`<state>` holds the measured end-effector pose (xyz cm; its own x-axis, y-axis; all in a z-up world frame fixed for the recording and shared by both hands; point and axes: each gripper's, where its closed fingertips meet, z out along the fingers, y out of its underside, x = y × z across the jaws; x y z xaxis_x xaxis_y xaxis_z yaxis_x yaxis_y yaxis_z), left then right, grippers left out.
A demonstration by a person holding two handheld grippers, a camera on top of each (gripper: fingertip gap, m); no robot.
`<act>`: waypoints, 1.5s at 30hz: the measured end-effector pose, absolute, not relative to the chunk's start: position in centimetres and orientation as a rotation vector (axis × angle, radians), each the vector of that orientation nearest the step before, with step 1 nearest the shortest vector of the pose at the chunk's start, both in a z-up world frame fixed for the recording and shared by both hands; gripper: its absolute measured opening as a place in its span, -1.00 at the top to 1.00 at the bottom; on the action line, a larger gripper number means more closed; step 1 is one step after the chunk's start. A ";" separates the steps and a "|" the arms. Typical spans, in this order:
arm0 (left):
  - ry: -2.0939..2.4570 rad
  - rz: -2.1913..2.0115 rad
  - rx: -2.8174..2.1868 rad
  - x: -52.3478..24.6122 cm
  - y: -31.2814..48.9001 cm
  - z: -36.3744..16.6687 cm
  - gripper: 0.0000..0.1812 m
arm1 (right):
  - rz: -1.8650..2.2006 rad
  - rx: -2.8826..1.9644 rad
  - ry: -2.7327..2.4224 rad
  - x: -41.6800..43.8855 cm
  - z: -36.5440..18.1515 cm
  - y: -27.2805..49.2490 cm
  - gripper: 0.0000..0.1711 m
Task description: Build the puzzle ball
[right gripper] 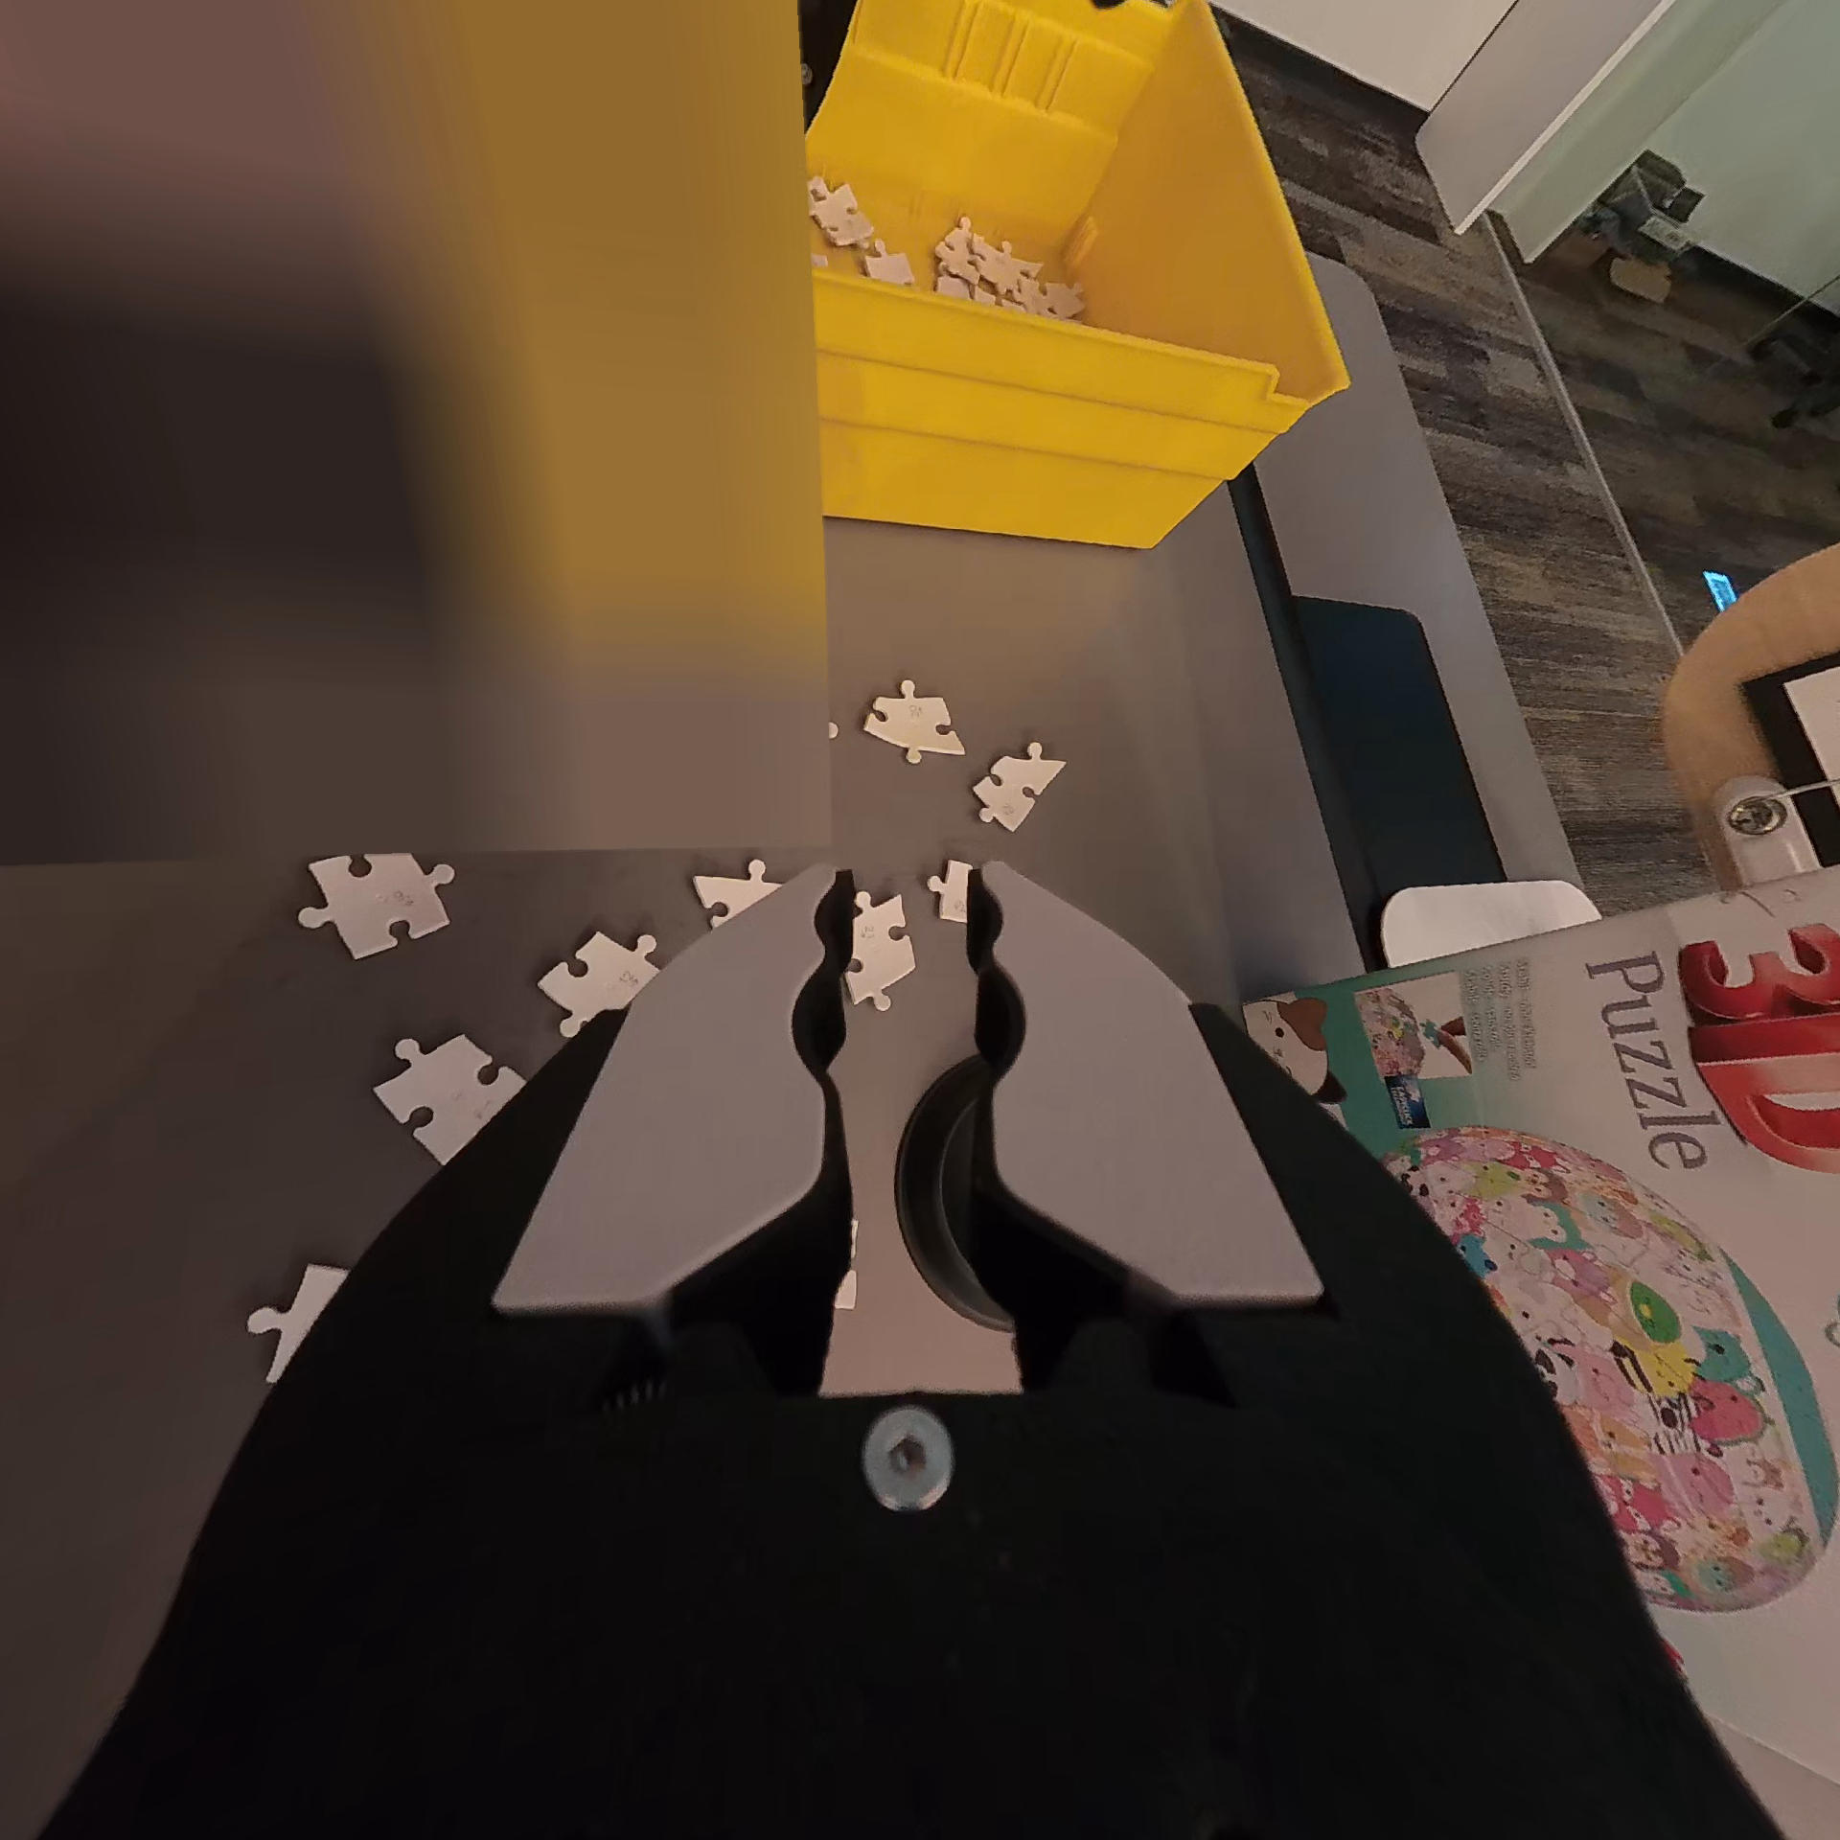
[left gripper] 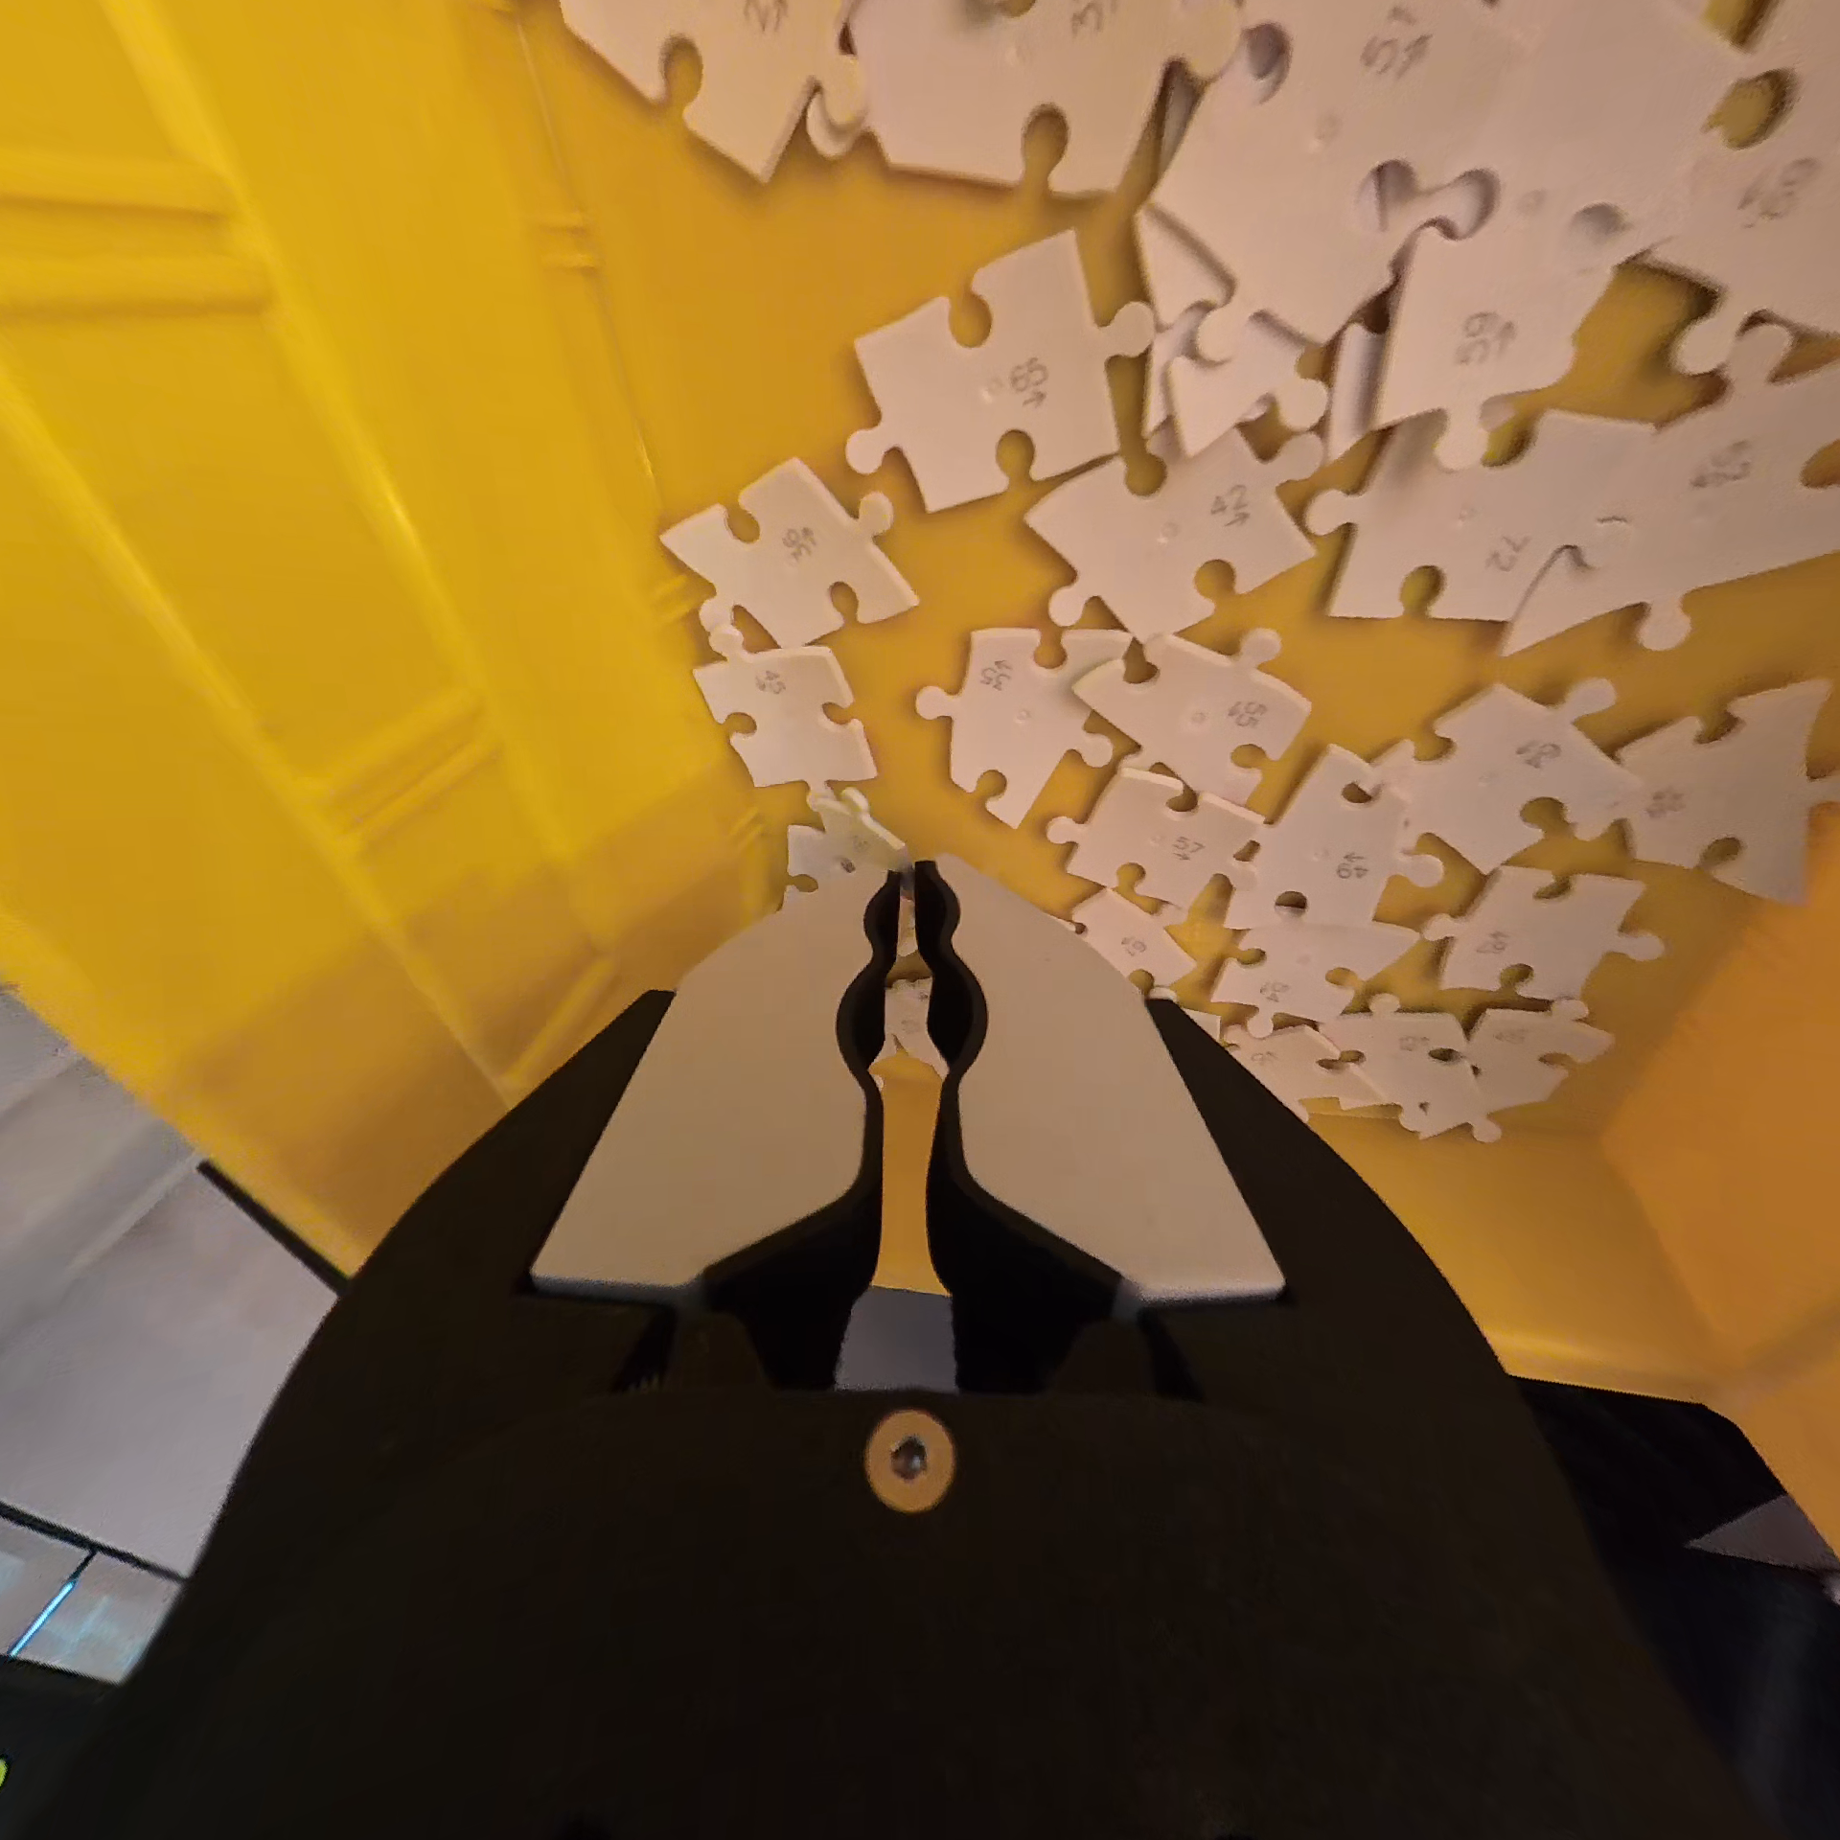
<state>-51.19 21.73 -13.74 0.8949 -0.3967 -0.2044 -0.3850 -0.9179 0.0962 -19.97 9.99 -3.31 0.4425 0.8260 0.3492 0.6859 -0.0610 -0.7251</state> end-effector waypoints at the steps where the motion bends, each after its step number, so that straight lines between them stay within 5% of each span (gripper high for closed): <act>1: -0.630 -0.345 3.014 -51.1 21.8 -13.5 0.98 | 0.193 -1.798 -1.297 -20.0 -3.4 10.0 0.73; 45: -0.987 -0.528 2.952 -50.1 23.3 -13.3 0.98 | 0.139 -1.823 -1.306 -18.8 -4.8 10.8 0.75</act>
<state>-50.15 23.34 -13.30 0.7485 -0.5822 -0.3174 -0.5874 -0.8043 0.0902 -18.83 10.79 -4.79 0.4442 0.8153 0.3714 0.7185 -0.0766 -0.6913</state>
